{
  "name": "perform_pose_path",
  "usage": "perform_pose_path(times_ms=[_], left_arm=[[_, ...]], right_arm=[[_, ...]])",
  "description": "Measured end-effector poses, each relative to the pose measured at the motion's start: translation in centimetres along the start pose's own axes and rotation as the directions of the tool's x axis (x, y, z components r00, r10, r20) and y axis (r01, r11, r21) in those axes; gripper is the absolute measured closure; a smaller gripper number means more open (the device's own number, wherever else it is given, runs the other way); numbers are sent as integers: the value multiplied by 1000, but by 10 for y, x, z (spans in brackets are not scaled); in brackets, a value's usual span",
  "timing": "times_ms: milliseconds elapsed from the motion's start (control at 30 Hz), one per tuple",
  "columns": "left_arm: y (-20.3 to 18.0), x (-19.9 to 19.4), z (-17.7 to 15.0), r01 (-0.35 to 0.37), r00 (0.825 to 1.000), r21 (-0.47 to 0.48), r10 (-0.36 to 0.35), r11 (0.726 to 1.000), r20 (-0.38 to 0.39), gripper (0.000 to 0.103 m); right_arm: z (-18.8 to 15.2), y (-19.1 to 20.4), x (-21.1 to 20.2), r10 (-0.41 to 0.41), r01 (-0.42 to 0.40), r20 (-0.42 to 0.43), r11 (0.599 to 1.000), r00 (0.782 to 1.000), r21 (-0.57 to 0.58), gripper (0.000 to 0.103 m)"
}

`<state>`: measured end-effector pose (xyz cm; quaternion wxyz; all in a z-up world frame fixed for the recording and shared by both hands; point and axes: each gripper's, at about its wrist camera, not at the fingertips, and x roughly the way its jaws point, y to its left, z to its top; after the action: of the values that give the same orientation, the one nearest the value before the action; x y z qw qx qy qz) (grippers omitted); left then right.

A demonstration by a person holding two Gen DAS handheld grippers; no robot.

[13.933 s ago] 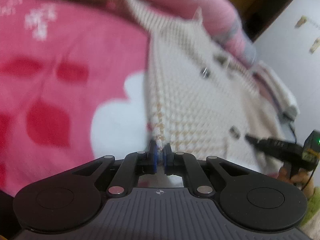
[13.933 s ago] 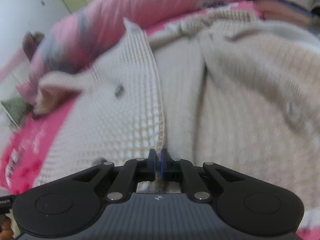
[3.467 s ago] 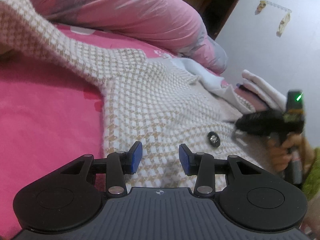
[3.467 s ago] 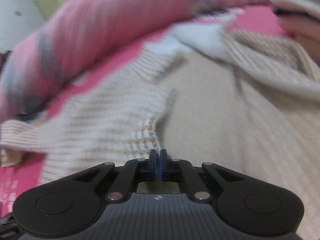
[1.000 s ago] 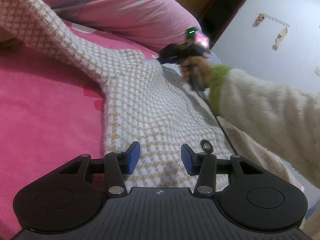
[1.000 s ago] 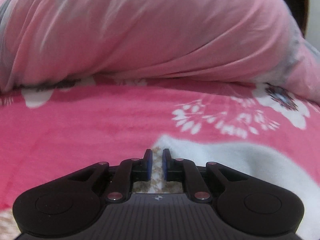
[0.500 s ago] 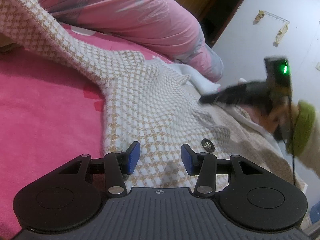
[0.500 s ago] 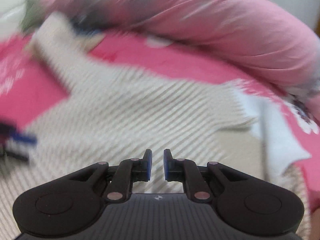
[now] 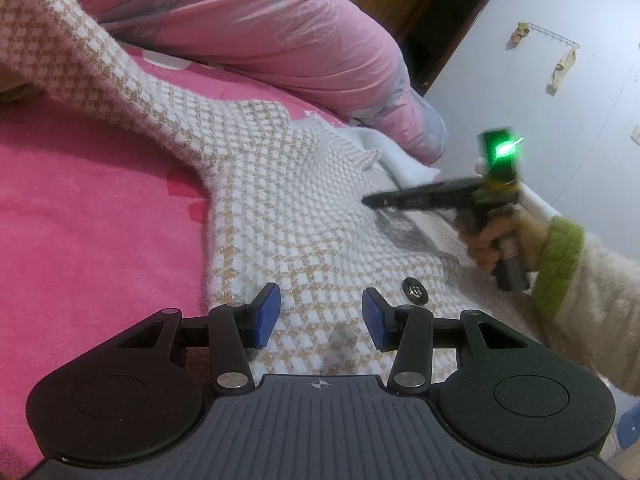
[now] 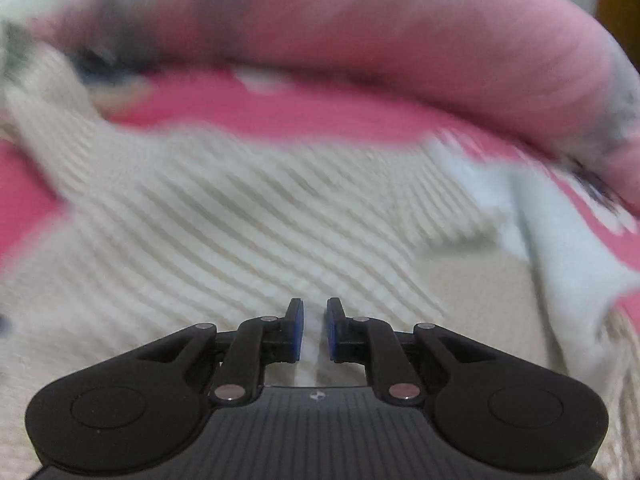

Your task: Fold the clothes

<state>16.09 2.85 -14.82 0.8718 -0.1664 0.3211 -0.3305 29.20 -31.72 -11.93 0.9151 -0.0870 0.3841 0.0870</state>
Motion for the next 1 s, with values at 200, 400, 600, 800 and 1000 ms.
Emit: perform_pose_path(times_ms=[200, 400, 600, 800, 1000], left_arm=[[0, 0, -1, -1, 1000, -1, 1, 1000, 1, 58], [-1, 0, 0, -1, 1000, -4, 1, 1000, 1, 58], [3, -12, 3, 13, 999, -35, -12, 999, 34, 58], [-31, -21, 0, 59, 996, 17, -58, 998, -64, 57], [-76, -21, -24, 68, 977, 112, -44, 991, -207, 57]], right_arm=[[-12, -18, -57, -48, 40, 60, 991, 997, 125, 96], [-57, 68, -96, 151, -143, 30, 972, 988, -189, 96], [-85, 13, -93, -165, 168, -59, 984, 985, 56, 98], [-79, 43, -141, -98, 92, 47, 990, 994, 105, 96], [-90, 76, -106, -1, 1, -2, 999, 1000, 45, 97]])
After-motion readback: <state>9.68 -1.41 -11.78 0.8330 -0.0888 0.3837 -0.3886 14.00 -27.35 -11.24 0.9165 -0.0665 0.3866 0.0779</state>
